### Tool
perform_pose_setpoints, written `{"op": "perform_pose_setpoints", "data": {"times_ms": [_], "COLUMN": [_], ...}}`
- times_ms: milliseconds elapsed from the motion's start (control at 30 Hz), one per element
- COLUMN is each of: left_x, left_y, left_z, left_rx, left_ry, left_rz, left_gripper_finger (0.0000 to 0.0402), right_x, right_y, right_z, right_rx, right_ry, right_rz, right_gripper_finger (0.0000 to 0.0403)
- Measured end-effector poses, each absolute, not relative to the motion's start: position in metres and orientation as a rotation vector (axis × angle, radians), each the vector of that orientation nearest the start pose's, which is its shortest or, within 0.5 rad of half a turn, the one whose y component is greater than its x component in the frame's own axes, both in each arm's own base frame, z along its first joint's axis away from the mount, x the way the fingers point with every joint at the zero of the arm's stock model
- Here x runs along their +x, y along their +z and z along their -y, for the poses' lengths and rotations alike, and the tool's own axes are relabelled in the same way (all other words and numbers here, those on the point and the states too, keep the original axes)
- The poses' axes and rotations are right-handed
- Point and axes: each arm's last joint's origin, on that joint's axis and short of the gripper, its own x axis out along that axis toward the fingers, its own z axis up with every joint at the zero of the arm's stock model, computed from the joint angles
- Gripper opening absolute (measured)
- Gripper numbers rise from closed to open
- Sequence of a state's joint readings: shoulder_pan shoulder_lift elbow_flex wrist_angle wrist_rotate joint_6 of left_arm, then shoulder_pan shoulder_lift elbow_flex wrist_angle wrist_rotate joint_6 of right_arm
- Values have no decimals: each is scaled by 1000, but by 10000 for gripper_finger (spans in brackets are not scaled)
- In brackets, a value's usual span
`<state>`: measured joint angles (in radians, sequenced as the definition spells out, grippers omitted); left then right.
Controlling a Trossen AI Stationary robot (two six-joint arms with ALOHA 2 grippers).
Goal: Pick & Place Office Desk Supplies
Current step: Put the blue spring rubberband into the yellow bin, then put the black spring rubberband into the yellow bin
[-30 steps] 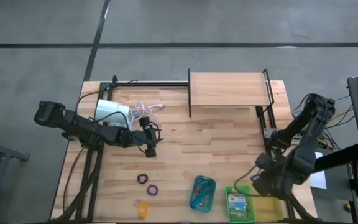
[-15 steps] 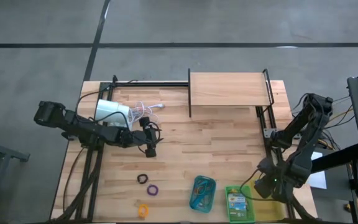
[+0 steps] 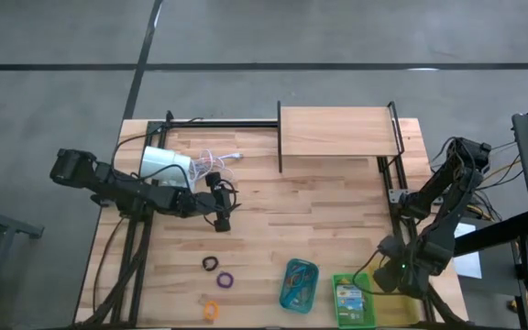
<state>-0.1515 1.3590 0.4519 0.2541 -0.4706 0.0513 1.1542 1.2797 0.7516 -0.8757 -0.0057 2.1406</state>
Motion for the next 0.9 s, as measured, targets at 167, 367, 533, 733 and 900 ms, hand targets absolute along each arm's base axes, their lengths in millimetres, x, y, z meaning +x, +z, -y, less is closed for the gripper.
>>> {"op": "perform_pose_setpoints", "data": {"times_ms": [167, 367, 533, 733, 900], "left_x": [236, 236, 236, 236, 236], "left_y": [149, 149, 148, 148, 148], "left_z": [23, 23, 23, 23, 23], "left_rx": [250, 250, 251, 252, 252], "left_ry": [292, 292, 292, 292, 292], "left_rz": [-633, -634, -637, -639, -639], "left_gripper_finger": [197, 197, 197, 197, 197], "right_x": [79, 78, 78, 79, 79], "right_y": [183, 172, 168, 168, 169], "right_z": [-181, -178, -178, -178, -179], "right_rx": [884, 888, 941, 945, 949], "right_ry": [-655, -651, -684, -672, -661], "right_rz": [-1464, -1465, -1453, -1430, -1431], "right_gripper_finger": [29, 29, 48, 97, 119]}}
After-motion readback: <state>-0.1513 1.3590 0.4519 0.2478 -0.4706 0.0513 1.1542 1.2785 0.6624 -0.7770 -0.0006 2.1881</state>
